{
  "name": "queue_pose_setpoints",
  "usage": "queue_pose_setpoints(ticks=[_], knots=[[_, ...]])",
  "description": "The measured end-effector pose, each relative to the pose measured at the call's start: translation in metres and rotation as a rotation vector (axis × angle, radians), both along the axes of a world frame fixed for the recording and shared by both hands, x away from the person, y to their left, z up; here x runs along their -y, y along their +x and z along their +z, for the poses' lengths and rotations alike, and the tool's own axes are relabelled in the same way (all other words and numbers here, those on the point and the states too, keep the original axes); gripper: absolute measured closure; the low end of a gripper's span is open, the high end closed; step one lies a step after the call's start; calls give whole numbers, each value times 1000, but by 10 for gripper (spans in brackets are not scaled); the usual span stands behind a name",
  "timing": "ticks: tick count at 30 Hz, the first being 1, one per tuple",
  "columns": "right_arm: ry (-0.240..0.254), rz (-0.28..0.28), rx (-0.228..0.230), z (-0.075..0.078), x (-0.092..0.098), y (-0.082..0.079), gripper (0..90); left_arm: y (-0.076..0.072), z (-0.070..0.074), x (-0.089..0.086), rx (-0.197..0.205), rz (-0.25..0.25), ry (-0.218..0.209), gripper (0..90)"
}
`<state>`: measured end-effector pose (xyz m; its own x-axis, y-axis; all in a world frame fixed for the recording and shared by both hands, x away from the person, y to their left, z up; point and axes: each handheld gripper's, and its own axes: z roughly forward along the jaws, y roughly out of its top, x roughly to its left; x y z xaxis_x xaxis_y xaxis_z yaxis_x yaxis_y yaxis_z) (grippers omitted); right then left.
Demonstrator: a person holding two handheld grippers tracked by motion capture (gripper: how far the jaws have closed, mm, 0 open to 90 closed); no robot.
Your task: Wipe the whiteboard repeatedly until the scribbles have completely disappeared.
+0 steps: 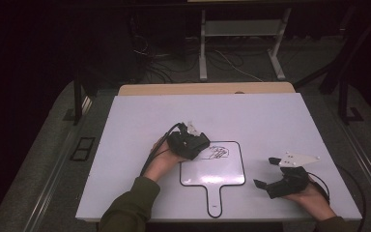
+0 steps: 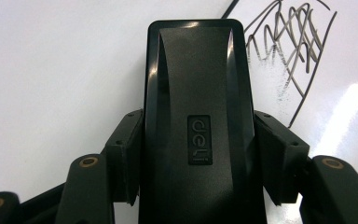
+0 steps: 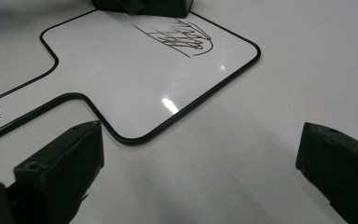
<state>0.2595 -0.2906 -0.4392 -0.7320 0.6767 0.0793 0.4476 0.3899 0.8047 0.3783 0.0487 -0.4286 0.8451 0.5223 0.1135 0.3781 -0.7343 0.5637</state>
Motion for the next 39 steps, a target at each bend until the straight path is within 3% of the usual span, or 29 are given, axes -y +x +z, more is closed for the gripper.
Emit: queue_pose_setpoints(ticks=[7,10,13,19,23,28,33,39], knots=[[1,1,-1,0,0,0,0,-12,0,19,-19,-66,-6,392],[0,0,-2,0,0,0,0,-15,2,27,-2,-110,23,392],[0,1,-2,0,0,0,0,-12,1,27,-10,-104,16,392],[0,2,-3,1,0,0,0,-1,0,18,-3,-33,-5,392],[-2,1,-2,0,0,0,0,-1,0,19,-8,-37,-7,392],[-1,1,-2,0,0,0,0,-8,0,31,-31,-87,-8,392],[0,2,-3,1,0,0,0,-8,0,35,-23,-105,-5,392],[-1,2,-3,1,0,0,0,5,-1,26,-19,-42,-14,392]])
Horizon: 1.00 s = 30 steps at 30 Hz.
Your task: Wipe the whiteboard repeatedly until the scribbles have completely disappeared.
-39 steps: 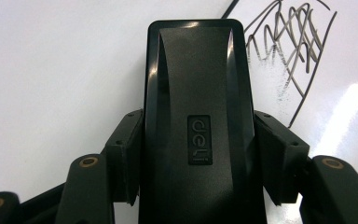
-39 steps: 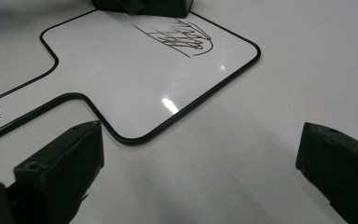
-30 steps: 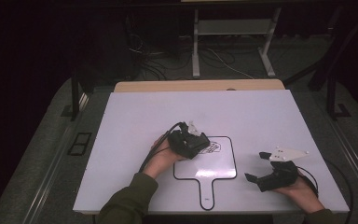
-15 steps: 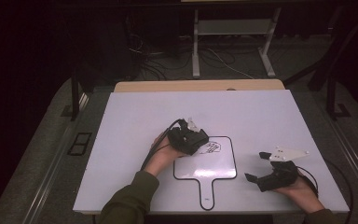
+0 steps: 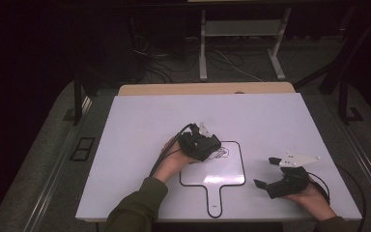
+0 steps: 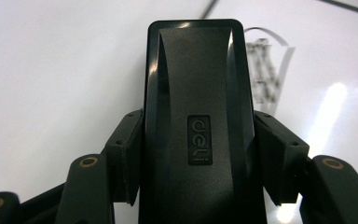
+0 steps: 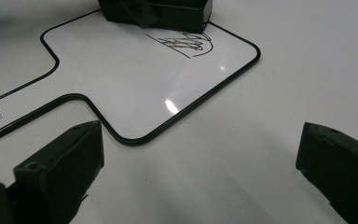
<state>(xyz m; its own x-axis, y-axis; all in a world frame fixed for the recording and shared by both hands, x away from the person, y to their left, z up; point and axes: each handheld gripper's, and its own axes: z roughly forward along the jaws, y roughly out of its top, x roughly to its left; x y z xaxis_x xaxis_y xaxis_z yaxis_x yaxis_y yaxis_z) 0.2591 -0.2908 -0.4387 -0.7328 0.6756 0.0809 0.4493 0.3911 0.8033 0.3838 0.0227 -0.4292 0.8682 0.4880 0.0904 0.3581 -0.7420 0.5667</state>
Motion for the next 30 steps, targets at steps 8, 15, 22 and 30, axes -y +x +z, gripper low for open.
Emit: queue_pose_setpoints(ticks=[8,15,22,30], knots=[[0,0,2,0,0,0,0,-12,2,16,-2,-65,20,392],[1,1,6,0,0,0,0,-11,1,19,3,-68,22,392],[0,1,4,0,0,0,0,-3,1,11,14,-21,25,392],[-1,1,1,0,0,0,0,-14,2,28,4,-93,39,392]])
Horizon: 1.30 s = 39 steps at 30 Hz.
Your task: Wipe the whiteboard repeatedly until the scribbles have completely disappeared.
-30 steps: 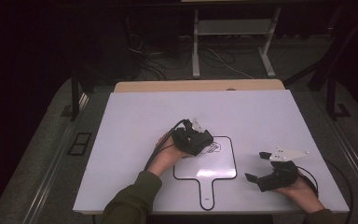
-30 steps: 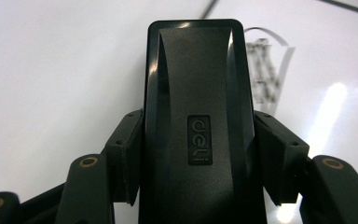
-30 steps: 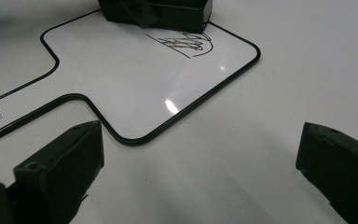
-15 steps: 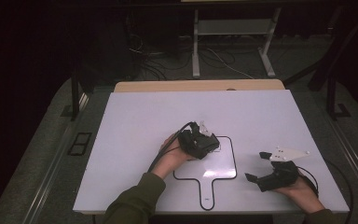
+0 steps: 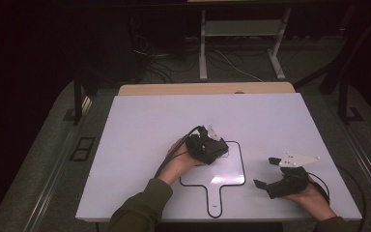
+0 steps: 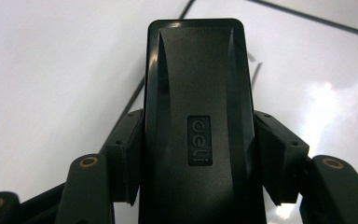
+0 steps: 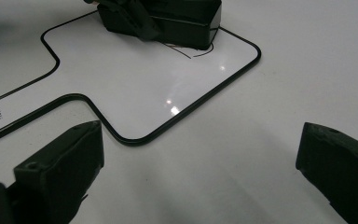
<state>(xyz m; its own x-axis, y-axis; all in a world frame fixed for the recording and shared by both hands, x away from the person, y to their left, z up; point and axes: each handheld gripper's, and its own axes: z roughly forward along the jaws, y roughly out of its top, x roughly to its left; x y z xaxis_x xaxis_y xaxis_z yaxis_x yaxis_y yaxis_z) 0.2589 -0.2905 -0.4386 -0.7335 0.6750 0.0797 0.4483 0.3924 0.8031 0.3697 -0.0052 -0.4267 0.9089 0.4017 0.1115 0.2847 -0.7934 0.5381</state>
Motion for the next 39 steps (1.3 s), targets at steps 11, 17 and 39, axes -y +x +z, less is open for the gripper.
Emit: queue_pose_setpoints(ticks=[11,17,39], knots=[[2,-2,0,0,0,0,0,15,-2,-11,-10,68,-30,392],[2,-2,0,0,0,0,0,1,-1,8,-14,-16,-12,392],[1,-1,1,-1,0,1,0,4,0,21,-11,-28,-1,392]])
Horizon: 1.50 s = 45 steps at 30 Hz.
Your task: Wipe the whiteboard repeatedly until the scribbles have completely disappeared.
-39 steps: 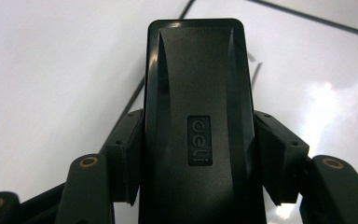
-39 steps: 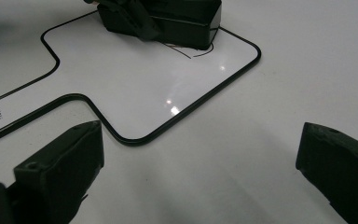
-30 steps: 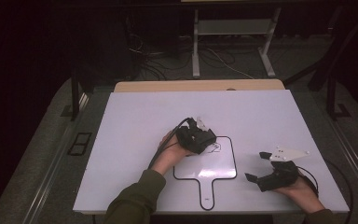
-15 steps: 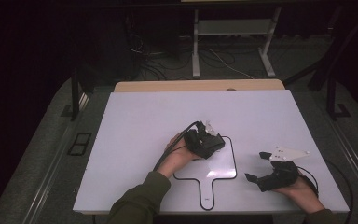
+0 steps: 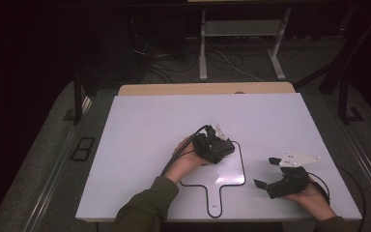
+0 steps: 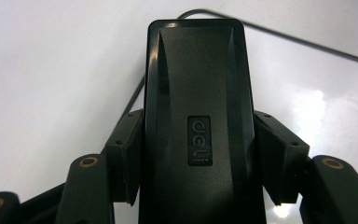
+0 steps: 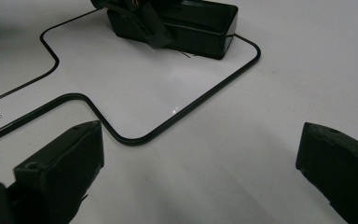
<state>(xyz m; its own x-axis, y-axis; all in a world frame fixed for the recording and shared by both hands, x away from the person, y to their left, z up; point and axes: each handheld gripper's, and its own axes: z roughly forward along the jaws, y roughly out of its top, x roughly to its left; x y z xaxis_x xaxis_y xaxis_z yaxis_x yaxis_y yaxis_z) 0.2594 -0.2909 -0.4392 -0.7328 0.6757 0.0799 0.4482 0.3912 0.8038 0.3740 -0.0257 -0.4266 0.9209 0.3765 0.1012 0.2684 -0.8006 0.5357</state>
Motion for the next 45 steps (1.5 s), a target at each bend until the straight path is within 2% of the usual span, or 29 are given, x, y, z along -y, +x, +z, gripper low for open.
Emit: queue_pose_setpoints(ticks=[6,8,9,13,14,18,20,22,26,27,30,31,32,37,39,40,42,45], knots=[[1,-2,1,0,1,0,0,18,1,-5,18,51,16,392],[2,-1,3,0,2,0,0,23,0,-7,26,76,16,392],[2,-1,2,0,2,0,0,25,-1,-7,23,95,1,392],[1,-1,0,0,1,1,0,25,0,-5,21,91,2,392],[1,-1,0,0,1,1,0,25,1,-4,22,61,24,392],[-1,-1,0,0,1,1,0,15,1,8,12,4,26,392],[-2,-2,0,0,1,0,0,12,1,12,17,6,25,392],[-1,-3,2,0,1,1,0,16,1,11,19,2,27,392],[1,-4,1,0,2,0,0,29,2,3,19,54,33,392],[1,-3,1,0,2,0,0,32,0,1,12,80,14,392],[5,-3,2,0,2,0,0,39,1,-5,1,89,18,392],[6,-4,2,0,2,0,0,40,1,-5,9,80,24,392],[6,-3,2,0,2,0,0,37,1,-3,6,95,15,392],[4,-1,3,0,1,1,0,23,2,12,9,4,36,392],[2,-3,2,0,2,0,0,16,1,19,8,-1,24,392],[3,-5,2,0,2,0,0,17,2,19,21,-16,34,392],[3,-6,1,1,2,0,0,19,1,17,6,-2,18,392],[3,-5,2,1,2,0,0,27,1,8,7,34,20,392]])
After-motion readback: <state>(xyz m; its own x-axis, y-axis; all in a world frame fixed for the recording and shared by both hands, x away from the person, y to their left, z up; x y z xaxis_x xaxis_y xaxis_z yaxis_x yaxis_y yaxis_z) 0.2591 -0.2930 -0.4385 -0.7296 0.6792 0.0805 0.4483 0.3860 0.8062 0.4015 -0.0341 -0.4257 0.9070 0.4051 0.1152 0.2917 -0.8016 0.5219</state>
